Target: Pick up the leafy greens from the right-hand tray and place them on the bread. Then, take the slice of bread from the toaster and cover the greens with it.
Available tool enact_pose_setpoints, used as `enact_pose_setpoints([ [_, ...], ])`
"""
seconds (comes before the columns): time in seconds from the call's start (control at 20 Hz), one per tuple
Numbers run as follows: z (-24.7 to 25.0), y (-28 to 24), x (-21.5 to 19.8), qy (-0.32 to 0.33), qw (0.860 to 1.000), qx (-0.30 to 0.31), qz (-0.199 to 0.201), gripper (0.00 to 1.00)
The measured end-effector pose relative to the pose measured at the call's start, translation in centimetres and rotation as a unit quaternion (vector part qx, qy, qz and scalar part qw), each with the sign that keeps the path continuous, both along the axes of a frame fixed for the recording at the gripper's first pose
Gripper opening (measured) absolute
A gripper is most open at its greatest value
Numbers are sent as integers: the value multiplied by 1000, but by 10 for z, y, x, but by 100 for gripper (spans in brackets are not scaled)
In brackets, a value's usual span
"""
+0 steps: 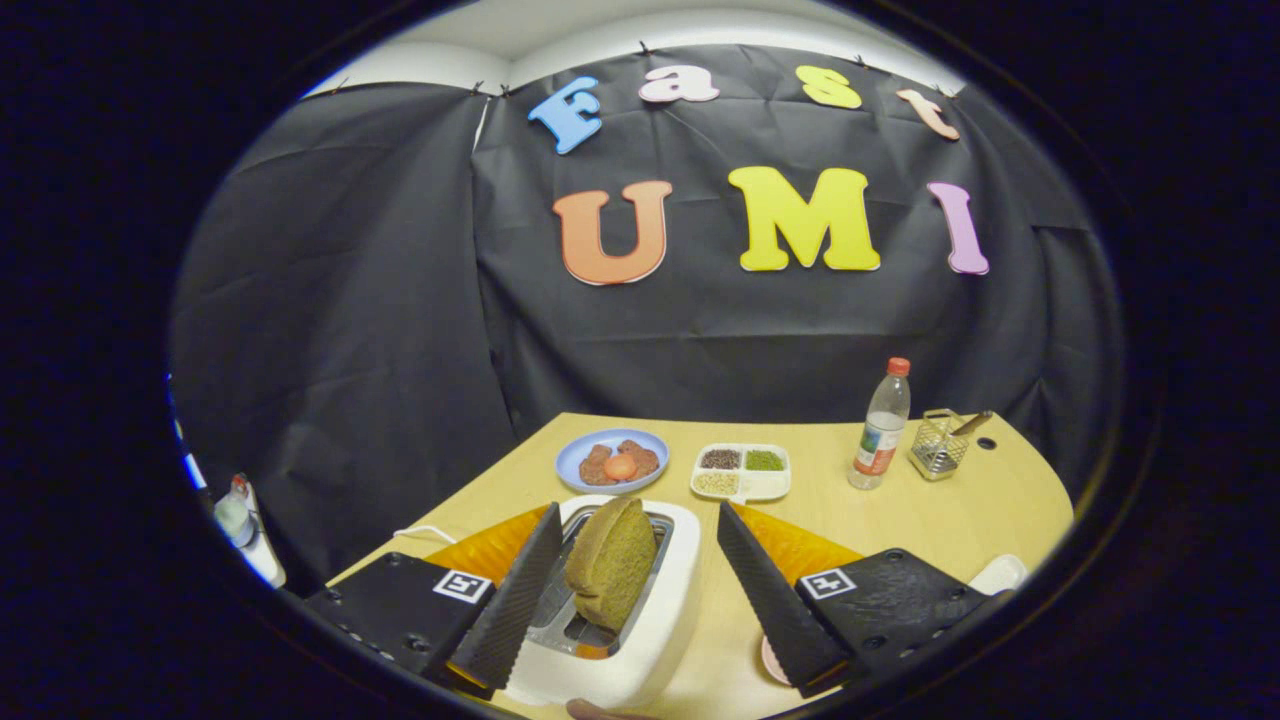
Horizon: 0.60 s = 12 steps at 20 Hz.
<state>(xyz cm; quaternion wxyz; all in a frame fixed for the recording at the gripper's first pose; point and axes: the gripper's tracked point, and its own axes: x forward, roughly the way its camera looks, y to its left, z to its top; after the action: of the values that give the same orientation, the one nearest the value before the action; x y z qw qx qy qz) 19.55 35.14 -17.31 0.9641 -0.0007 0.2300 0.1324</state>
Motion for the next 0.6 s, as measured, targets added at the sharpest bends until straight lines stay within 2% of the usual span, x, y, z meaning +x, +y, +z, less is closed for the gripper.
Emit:
enact_pose_setpoints([
  [0.3, -40, 3, 8, 73, 997, -23, -30, 78],
  [0.4, -35, 1, 15, 59, 997, -36, -45, 61],
  [0.6, -37, 13, 9, 58, 997, -36, -34, 25],
])
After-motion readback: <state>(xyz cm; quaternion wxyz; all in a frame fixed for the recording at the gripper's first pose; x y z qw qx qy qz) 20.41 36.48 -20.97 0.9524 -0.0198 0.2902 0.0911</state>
